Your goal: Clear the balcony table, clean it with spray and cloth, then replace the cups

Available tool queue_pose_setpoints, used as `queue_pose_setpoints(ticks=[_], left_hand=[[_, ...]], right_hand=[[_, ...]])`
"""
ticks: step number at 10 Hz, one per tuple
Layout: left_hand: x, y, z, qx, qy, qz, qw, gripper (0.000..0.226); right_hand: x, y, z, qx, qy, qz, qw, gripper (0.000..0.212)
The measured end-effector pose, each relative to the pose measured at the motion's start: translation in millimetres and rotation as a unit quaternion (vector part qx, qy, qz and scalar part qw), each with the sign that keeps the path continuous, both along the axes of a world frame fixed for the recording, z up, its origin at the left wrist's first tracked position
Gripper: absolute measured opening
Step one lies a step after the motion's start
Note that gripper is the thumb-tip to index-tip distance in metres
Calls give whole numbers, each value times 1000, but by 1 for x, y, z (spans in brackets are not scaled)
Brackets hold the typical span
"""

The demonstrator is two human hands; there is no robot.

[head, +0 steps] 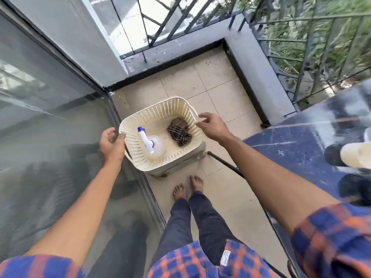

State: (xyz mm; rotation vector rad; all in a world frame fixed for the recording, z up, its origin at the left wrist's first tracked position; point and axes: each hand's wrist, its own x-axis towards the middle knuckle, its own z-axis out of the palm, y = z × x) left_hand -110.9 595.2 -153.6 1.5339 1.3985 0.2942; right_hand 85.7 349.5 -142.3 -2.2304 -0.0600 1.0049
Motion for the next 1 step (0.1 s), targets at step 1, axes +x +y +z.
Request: queue_pose_setpoints(ticks=[1], left_hand=[[17, -5, 30, 131, -20, -40, 990, 28]], right_hand=[[-9, -23, 25, 34, -47, -21, 998, 38]])
